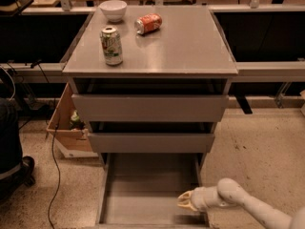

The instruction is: Open bottom drawer

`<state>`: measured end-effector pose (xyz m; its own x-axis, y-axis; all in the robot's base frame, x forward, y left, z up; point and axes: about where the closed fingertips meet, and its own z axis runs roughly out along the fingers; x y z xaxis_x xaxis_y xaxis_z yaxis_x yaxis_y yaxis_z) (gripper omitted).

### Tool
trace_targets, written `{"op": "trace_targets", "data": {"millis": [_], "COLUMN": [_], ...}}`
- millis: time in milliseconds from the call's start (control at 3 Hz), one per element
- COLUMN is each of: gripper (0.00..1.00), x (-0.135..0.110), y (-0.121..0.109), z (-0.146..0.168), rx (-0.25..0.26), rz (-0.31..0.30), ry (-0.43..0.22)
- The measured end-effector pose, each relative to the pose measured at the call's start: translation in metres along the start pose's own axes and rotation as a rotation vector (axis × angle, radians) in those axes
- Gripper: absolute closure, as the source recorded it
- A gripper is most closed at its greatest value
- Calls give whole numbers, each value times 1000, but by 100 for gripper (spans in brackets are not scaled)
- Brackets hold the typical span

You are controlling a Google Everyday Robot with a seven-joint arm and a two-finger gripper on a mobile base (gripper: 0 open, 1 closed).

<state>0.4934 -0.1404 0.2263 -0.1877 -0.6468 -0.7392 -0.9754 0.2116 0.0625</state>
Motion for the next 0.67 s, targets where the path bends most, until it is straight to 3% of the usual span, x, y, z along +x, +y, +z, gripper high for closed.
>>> {"op": "trace_targets", "data": {"millis": [333, 667], "gripper": [100, 100], "x": [5, 5], "y": [-31, -31], "z": [-49, -49], "rx": [122, 122], "rz": [-14, -14], "ry": [27, 27]}}
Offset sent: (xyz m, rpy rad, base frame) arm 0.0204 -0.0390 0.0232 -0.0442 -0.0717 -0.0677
